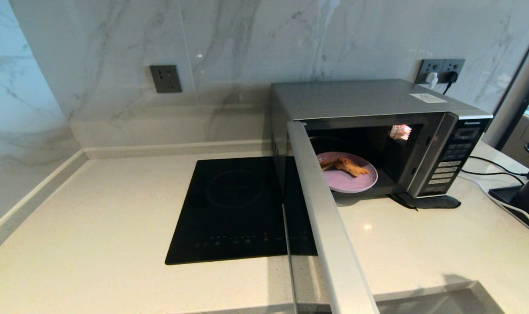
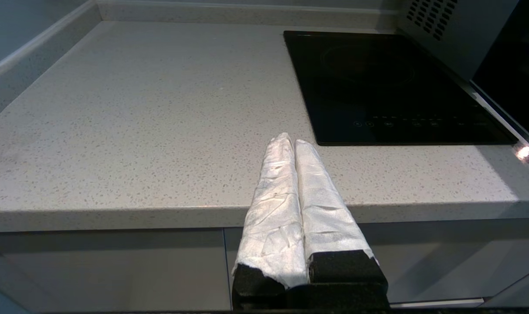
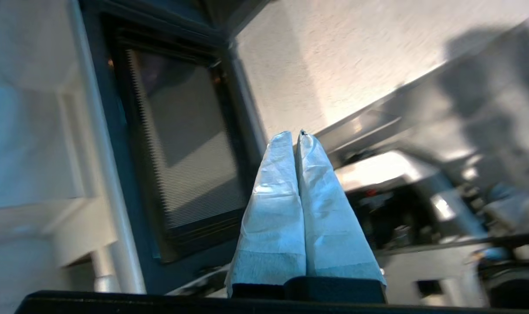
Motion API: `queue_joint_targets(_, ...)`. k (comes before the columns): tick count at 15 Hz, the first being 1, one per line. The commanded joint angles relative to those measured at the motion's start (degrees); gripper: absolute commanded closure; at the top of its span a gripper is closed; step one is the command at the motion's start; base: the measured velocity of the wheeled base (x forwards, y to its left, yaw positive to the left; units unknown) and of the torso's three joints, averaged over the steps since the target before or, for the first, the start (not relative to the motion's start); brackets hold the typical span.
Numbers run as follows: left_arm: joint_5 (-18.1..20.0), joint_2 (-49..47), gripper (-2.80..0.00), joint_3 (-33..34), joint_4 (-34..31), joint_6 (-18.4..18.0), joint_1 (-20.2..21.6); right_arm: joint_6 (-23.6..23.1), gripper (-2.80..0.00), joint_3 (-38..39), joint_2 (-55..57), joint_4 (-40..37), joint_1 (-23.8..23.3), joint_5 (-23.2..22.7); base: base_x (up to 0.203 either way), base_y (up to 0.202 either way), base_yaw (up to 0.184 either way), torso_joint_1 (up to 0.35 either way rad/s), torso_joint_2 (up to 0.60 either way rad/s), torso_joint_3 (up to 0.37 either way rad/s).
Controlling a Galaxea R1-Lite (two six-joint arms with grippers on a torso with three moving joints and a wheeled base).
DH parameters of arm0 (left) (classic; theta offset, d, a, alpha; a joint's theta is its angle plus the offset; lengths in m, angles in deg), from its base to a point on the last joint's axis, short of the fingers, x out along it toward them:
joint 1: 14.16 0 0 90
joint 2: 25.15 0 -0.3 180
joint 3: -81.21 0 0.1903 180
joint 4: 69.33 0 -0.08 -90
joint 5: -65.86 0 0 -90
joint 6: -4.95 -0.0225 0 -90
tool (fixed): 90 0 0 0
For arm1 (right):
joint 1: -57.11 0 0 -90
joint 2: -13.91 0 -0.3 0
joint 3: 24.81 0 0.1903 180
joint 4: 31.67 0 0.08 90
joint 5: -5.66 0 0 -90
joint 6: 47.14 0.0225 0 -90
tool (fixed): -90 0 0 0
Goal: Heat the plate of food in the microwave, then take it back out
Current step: Close the microwave oven
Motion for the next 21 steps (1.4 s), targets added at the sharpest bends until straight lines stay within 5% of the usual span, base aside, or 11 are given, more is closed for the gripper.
queue_joint_targets(1, 0.0, -0.1, 0.0, 0.0, 0.0, 0.0, 0.0, -5.1, 0.0, 1.3, -0.8, -0.3, 0.0, 6.6, 0.0, 0.0, 0.0, 0.0, 0.0, 0.0)
queue_joint_targets(5, 0.0, -0.1, 0.0, 0.0, 0.0, 0.0, 0.0, -16.9, 0.0, 1.0, 1.8, 5.8, 1.6, 6.5, 0.0, 0.0, 0.0, 0.0, 0.0, 0.0)
queue_joint_targets(10, 0.0, -0.1, 0.0, 0.0, 0.0, 0.0, 0.0, -23.6, 0.0, -12.3, 14.4, 9.9, 16.9, 5.7, 0.0, 0.0, 0.0, 0.0, 0.0, 0.0)
queue_joint_targets(21, 0.0, -0.1, 0.0, 0.0, 0.0, 0.0, 0.0, -23.7, 0.0, -25.6, 33.7, 9.7, 48.1, 10.5, 0.0, 0.0, 0.0, 0.0, 0.0, 0.0)
